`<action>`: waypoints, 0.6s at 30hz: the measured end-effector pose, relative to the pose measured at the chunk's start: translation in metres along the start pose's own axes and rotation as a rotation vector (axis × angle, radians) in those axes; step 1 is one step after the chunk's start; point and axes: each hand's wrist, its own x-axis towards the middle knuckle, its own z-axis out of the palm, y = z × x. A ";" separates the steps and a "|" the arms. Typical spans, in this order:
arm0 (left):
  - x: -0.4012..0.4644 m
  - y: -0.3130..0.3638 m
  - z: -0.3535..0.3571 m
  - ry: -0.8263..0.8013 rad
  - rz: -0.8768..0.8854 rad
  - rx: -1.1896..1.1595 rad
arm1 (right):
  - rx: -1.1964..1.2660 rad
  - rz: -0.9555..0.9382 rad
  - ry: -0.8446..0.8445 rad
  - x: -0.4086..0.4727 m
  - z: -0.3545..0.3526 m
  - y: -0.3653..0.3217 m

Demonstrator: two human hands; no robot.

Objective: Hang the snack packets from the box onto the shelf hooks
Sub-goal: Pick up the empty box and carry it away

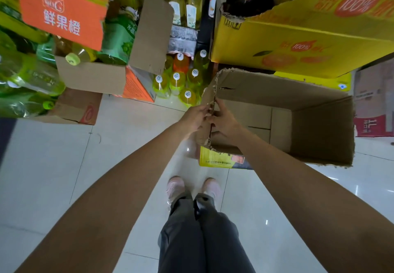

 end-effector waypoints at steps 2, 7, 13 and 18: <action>0.007 -0.005 0.000 0.025 0.002 0.017 | 0.082 0.044 -0.044 0.009 0.004 0.006; 0.017 -0.008 -0.005 0.093 0.052 0.095 | 0.176 0.055 -0.044 0.019 0.007 0.007; 0.020 -0.007 -0.006 0.195 0.131 0.250 | 0.222 0.048 0.006 0.013 0.004 -0.003; 0.002 -0.002 -0.002 0.234 0.175 0.372 | 0.125 0.049 0.037 -0.009 0.001 -0.014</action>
